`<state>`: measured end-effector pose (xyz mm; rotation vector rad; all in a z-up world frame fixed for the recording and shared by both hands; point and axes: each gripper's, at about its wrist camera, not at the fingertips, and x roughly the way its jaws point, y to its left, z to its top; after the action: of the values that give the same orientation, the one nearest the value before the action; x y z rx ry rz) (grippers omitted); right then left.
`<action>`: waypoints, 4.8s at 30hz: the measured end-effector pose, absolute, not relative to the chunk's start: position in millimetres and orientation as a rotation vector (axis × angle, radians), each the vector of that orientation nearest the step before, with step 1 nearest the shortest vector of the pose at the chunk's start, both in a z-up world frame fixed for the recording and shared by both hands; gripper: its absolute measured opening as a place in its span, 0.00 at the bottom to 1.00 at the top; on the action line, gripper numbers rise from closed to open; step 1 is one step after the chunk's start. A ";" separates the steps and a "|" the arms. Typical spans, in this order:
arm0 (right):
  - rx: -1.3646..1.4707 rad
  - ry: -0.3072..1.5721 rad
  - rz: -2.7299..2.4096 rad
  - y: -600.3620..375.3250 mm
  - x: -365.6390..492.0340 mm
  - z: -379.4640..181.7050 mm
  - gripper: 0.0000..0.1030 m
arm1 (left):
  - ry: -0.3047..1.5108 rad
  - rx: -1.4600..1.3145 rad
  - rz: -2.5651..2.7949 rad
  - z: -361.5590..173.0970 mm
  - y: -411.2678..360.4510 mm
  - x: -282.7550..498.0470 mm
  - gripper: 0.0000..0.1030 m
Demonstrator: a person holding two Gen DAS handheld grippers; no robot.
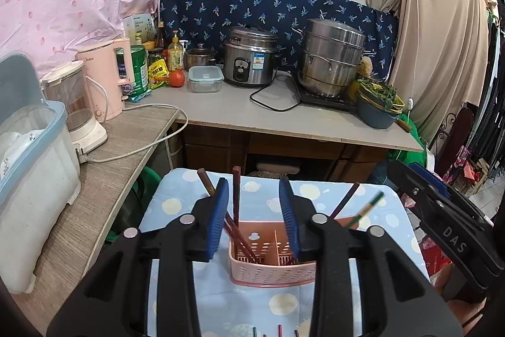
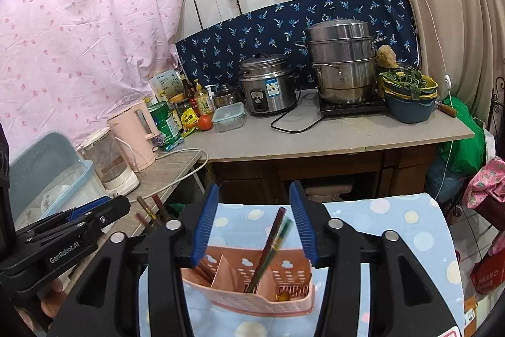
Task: Organize utensils
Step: 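Lift both chopsticks into the pink basket and open both grippers, then move both open grippers back down to the remaining chopsticks, then close the right gripper on a dark red chopstick, then close the left gripper on the green gold-banded chopstick, then lift both chopsticks into the pink basket and open both grippers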
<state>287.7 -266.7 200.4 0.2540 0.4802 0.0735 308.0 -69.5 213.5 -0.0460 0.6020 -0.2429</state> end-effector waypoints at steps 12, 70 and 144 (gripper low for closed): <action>0.224 0.506 0.073 -262.2 234.4 187.4 0.63 | 0.568 0.016 -0.233 214.4 -70.3 267.4 0.48; 0.171 0.937 0.100 -187.4 3.3 -19.8 0.26 | 0.912 0.103 -0.175 -1.1 -21.7 64.9 0.56; 0.253 0.730 0.047 -223.3 6.8 69.5 0.07 | 0.933 -0.039 -0.296 56.7 -6.2 72.5 0.07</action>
<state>6.8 -223.3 69.5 0.2528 0.7299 0.0473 72.5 -6.2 56.7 -0.0390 0.9332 -0.2955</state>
